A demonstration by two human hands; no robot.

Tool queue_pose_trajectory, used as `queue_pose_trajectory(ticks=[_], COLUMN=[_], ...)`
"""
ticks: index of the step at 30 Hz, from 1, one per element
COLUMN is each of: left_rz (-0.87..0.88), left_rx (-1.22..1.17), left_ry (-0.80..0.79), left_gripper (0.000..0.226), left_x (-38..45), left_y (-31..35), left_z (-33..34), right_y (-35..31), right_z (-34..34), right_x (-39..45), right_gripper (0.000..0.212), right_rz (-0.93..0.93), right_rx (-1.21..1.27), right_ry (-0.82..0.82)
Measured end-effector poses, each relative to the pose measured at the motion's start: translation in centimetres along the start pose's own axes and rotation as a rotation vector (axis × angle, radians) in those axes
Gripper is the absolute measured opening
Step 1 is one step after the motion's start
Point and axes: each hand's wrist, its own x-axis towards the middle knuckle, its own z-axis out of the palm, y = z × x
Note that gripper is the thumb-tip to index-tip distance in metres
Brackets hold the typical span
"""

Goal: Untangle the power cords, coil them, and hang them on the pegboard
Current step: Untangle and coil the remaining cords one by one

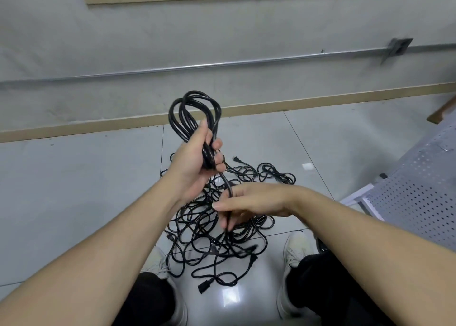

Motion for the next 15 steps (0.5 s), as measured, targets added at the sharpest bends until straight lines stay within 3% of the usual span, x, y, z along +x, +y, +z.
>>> queue_pose_trajectory(ticks=[4, 7, 9, 12, 15], left_rz=[0.112, 0.140, 0.130, 0.097, 0.000], left_rx=[0.116, 0.498, 0.757, 1.121, 1.264], left_ry=[0.356, 0.504, 0.445, 0.237, -0.021], left_gripper=[0.035, 0.040, 0.038, 0.035, 0.050], left_x=[1.4, 2.5, 2.7, 1.8, 0.2], left_y=[1.6, 1.7, 0.8, -0.1, -0.8], left_z=[-2.3, -4.9, -5.7, -4.5, -1.9], right_y=[0.0, 0.0, -0.1, 0.0, 0.6], right_z=[-1.2, -2.2, -2.7, -3.7, -5.1], right_x=[-0.7, -1.8, -2.3, -2.6, -3.2], right_gripper=[0.039, 0.043, 0.045, 0.036, 0.029], right_rz=[0.048, -0.031, -0.125, -0.222, -0.270], right_rx=[-0.216, -0.358, -0.339, -0.333, -0.266], right_ry=[0.162, 0.324, 0.385, 0.508, 0.725])
